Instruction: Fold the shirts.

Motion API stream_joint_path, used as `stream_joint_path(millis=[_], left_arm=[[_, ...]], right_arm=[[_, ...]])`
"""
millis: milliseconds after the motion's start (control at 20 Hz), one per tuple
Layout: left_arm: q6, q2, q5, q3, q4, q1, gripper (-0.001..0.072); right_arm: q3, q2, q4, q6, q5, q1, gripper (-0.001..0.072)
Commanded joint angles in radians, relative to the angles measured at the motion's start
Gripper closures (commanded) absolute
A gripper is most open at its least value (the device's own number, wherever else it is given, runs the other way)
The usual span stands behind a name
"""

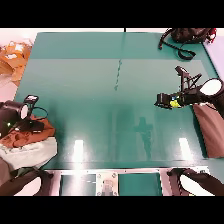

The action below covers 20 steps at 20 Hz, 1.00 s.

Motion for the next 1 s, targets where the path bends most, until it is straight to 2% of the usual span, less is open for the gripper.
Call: stream_joint_path(millis=[0,100,200,350,400,500,600,750,800,850,900,950], left_arm=[[0.024,-0.026,0.063,-0.02,0.008,0.035,0.0683],[0.081,-0.025,-0.018,0.063,-0.023,0.032,0.0684],[0.177,-0.023,-0.155,0.217,-0.087,0.0,0.0684],[0.206,-0.018,-0.283,0.51,-0.169,-0.172,0.0684],[0.207,-0.019,-0.269,0.596,-0.24,-0.242,0.0685],[0.209,-0.019,-0.158,0.726,-0.376,-0.399,0.0685],[0.208,-0.032,-0.003,0.769,-0.397,-0.557,0.0684],[0.208,-0.134,0.12,0.77,-0.471,-0.692,0.0682],[0.208,-0.187,0.153,0.77,-0.516,-0.713,0.0606],[0.206,-0.245,0.187,0.77,-0.558,-0.727,0.0183],[0.186,-0.288,0.194,0.771,-0.584,-0.728,-0.0013],[0.171,-0.315,0.171,0.774,-0.584,-0.72,-0.0003]], right_arm=[[0.0,0.001,0.0,0.0,0.0,0.001,0.0697],[0.0,0.001,0.0,0.0,0.0,0.001,0.0697],[0.0,0.001,0.0,0.0,0.0,0.001,0.0697],[0.0,0.001,0.0,0.0,0.0,0.001,0.0697],[0.0,0.001,0.0,0.0,0.0,0.001,0.0697],[0.0,0.001,0.0,0.0,0.0,0.001,0.0697],[0.0,0.001,0.0,0.0,0.0,0.001,0.0697],[0.0,0.001,0.0,0.0,-0.001,0.001,0.0697],[0.0,0.001,0.0,0.0,-0.004,0.001,0.0697],[0.0,0.001,0.0,0.0,-0.004,0.001,0.0697],[0.0,0.001,0.002,0.001,-0.004,0.001,0.0697],[0.0,0.001,0.02,0.005,-0.002,0.001,0.0696]])
